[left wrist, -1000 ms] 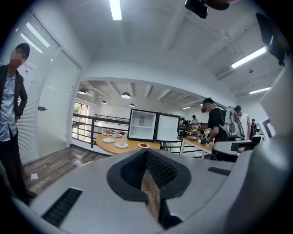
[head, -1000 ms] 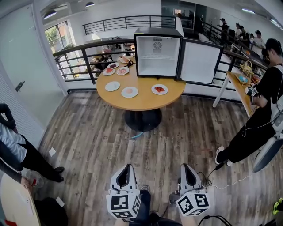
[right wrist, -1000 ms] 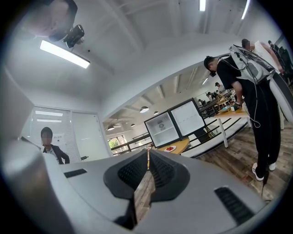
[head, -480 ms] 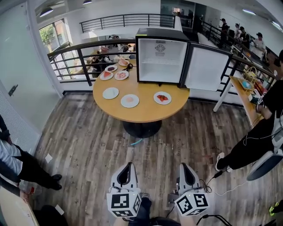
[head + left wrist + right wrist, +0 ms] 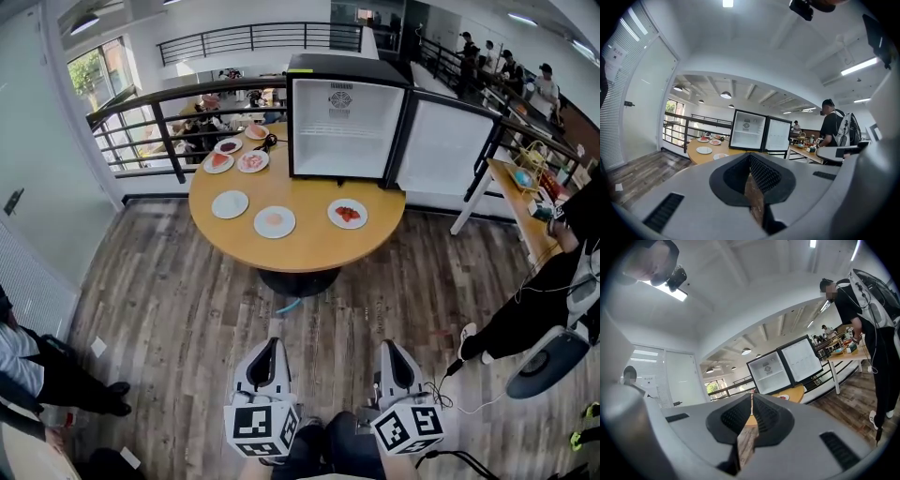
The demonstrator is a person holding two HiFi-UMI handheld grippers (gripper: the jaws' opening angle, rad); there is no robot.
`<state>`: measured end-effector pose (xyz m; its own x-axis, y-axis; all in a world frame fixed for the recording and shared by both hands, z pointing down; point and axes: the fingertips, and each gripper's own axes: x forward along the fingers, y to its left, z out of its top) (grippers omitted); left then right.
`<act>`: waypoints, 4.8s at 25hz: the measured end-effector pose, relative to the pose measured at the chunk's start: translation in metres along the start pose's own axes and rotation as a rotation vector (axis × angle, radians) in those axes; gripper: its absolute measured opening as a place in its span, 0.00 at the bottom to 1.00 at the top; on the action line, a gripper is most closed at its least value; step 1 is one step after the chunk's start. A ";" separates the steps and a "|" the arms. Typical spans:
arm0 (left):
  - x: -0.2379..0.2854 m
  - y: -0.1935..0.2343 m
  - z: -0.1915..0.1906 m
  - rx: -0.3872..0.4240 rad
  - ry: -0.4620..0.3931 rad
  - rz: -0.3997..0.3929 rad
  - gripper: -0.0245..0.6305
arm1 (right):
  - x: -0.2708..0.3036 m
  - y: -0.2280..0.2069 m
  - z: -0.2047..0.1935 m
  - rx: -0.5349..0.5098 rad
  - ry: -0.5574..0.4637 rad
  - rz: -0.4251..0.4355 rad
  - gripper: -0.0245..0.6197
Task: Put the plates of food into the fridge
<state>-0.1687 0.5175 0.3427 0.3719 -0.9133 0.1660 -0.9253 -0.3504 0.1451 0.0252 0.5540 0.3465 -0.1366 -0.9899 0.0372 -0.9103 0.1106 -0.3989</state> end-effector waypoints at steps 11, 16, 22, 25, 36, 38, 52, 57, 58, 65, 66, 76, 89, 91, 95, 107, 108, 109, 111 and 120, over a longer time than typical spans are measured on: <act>0.057 0.008 -0.005 -0.019 0.031 0.004 0.05 | 0.057 -0.020 -0.002 0.008 0.031 0.008 0.07; 0.106 0.006 -0.001 -0.017 0.040 0.018 0.05 | 0.106 -0.041 0.004 0.018 0.047 0.027 0.07; 0.171 0.001 0.008 -0.020 0.057 0.046 0.05 | 0.167 -0.067 0.017 0.028 0.076 0.065 0.07; 0.201 -0.003 0.016 -0.017 0.059 0.059 0.05 | 0.196 -0.083 0.029 0.034 0.080 0.078 0.07; 0.283 -0.021 0.032 -0.024 0.063 0.071 0.05 | 0.260 -0.137 0.060 0.056 0.071 0.087 0.07; 0.291 -0.023 0.032 -0.025 0.069 0.068 0.05 | 0.264 -0.143 0.061 0.057 0.072 0.082 0.07; 0.363 -0.005 0.025 -0.060 0.139 0.021 0.05 | 0.329 -0.161 0.052 0.076 0.106 0.036 0.07; 0.399 0.011 0.024 -0.086 0.168 0.007 0.05 | 0.371 -0.160 0.050 0.069 0.123 0.031 0.07; 0.407 0.014 0.025 -0.089 0.174 0.001 0.05 | 0.379 -0.159 0.049 0.070 0.126 0.028 0.07; 0.450 0.040 0.025 -0.102 0.213 -0.017 0.05 | 0.427 -0.154 0.039 0.067 0.161 0.005 0.07; 0.455 0.042 0.025 -0.102 0.217 -0.018 0.05 | 0.432 -0.155 0.037 0.066 0.167 -0.001 0.07; 0.488 0.056 0.010 -0.113 0.276 -0.061 0.05 | 0.458 -0.174 0.021 0.069 0.201 -0.085 0.07; 0.512 0.043 -0.026 -0.193 0.412 -0.084 0.05 | 0.471 -0.212 -0.009 0.137 0.340 -0.128 0.07; 0.515 0.042 -0.033 -0.197 0.434 -0.075 0.05 | 0.475 -0.220 -0.014 0.140 0.363 -0.129 0.07; 0.521 0.042 -0.050 -0.214 0.496 -0.074 0.05 | 0.478 -0.232 -0.031 0.162 0.416 -0.135 0.07; 0.541 0.032 -0.111 -0.286 0.685 -0.100 0.05 | 0.474 -0.292 -0.089 0.469 0.581 -0.205 0.07; 0.542 0.033 -0.116 -0.297 0.697 -0.095 0.05 | 0.475 -0.294 -0.093 0.468 0.598 -0.199 0.07; 0.543 0.034 -0.121 -0.309 0.712 -0.092 0.05 | 0.475 -0.296 -0.097 0.467 0.615 -0.193 0.07; 0.545 0.035 -0.132 -0.333 0.746 -0.087 0.05 | 0.477 -0.297 -0.105 0.460 0.649 -0.182 0.07; 0.547 0.034 -0.162 -0.393 0.850 -0.078 0.05 | 0.483 -0.302 -0.128 0.472 0.787 -0.145 0.07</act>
<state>0.0155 0.0396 0.5965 0.5049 -0.3777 0.7761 -0.8617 -0.1678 0.4789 0.1845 0.0541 0.6024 -0.4166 -0.6270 0.6583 -0.7098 -0.2281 -0.6665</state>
